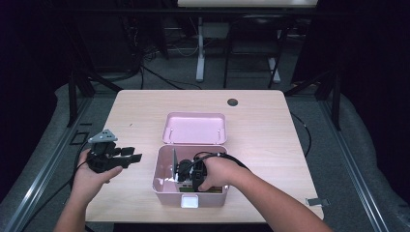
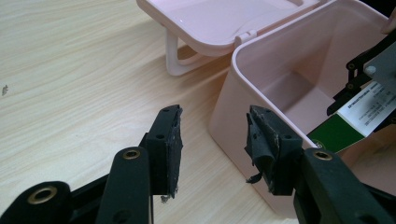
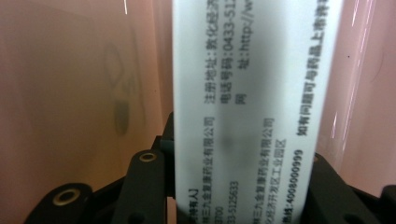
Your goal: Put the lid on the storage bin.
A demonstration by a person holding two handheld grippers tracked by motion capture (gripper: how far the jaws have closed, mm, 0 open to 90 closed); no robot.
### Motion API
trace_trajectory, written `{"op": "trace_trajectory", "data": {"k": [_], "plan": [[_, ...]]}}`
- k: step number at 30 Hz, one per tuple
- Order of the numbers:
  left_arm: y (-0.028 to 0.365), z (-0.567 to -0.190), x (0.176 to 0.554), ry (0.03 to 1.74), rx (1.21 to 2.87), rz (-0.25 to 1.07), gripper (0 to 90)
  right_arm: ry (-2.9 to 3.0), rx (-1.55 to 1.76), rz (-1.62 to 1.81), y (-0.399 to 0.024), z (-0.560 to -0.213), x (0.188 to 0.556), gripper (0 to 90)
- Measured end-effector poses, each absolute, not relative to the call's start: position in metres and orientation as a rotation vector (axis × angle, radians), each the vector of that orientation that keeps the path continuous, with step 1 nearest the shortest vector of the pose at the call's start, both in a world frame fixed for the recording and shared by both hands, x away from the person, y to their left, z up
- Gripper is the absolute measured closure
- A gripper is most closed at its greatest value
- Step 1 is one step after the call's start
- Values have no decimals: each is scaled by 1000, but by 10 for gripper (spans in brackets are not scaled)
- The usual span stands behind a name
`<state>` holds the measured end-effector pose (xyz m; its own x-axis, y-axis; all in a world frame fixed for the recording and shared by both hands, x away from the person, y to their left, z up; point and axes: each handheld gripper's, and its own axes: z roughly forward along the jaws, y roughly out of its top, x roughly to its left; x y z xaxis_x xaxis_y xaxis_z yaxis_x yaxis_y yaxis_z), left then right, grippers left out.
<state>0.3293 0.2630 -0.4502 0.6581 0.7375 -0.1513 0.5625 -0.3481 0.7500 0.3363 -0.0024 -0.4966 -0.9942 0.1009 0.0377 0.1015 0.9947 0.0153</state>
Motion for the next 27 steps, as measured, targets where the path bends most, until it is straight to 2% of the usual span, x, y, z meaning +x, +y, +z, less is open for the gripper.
{"op": "trace_trajectory", "data": {"k": [27], "plan": [[262, -451, 329, 1010, 2053, 278, 548, -3078, -172, -71, -4, -489, 335, 613]]}}
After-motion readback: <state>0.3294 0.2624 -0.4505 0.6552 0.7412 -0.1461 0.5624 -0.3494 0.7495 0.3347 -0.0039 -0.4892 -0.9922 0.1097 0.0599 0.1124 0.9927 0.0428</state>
